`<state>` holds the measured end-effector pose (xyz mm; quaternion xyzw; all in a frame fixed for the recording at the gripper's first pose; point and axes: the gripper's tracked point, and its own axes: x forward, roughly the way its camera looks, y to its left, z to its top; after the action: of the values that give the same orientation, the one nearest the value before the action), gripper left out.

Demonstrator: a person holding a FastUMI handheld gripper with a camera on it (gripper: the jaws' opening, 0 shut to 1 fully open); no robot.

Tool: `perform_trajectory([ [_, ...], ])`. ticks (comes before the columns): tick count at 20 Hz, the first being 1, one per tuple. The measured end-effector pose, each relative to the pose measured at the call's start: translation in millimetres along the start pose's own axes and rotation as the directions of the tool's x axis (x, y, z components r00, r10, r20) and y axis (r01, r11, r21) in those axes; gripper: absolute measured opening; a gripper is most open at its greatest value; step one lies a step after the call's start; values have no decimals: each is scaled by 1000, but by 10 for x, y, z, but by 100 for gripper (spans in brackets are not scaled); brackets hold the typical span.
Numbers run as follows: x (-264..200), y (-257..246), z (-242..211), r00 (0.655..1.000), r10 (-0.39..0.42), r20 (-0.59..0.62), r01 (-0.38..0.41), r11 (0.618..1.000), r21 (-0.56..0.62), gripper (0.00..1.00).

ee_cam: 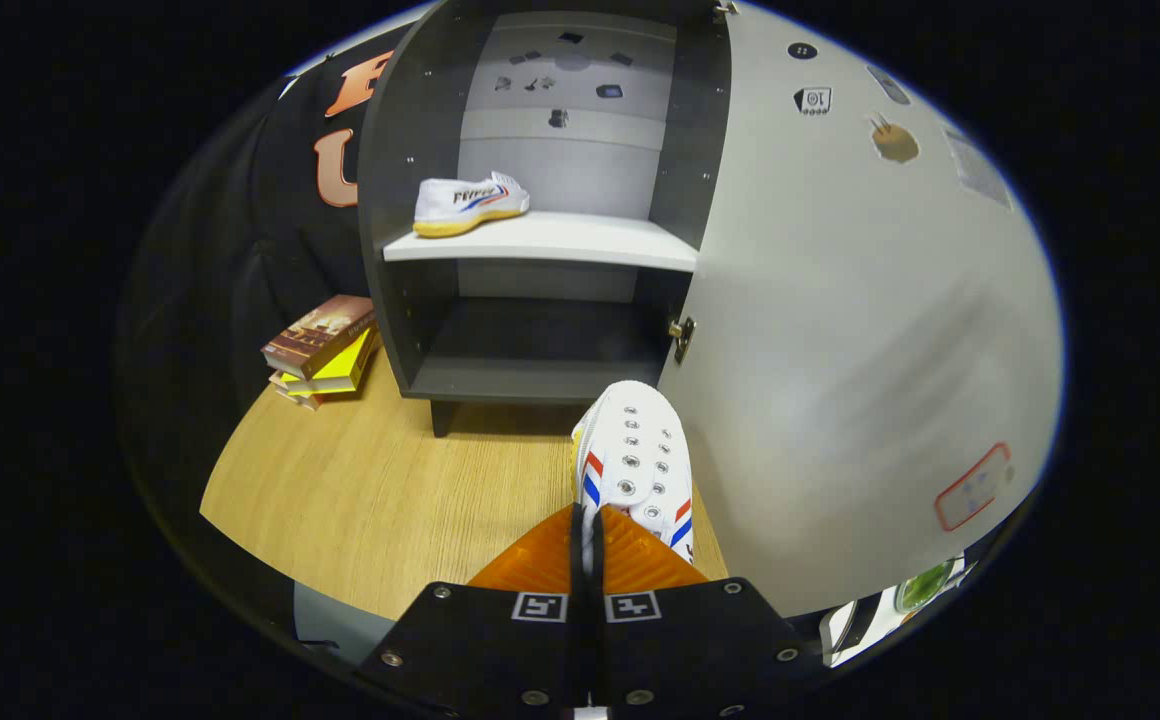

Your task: Open the shoe cabinet door, grab the shoes and put them into the shoe cabinet, then close the shoe cabinet door.

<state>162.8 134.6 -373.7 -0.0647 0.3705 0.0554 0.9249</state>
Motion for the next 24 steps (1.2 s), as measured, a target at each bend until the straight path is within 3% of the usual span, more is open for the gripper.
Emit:
perform_trajectory([
  [6,-452,37,785,993,7,115,-5,1000,-20,0],
  [12,-553,118,1397,983,19,182,-9,998,-54,0],
  [18,-318,95,1871,979,25,204,-11,997,-73,0],
  [24,281,7,2334,978,32,206,-17,997,-75,0],
])
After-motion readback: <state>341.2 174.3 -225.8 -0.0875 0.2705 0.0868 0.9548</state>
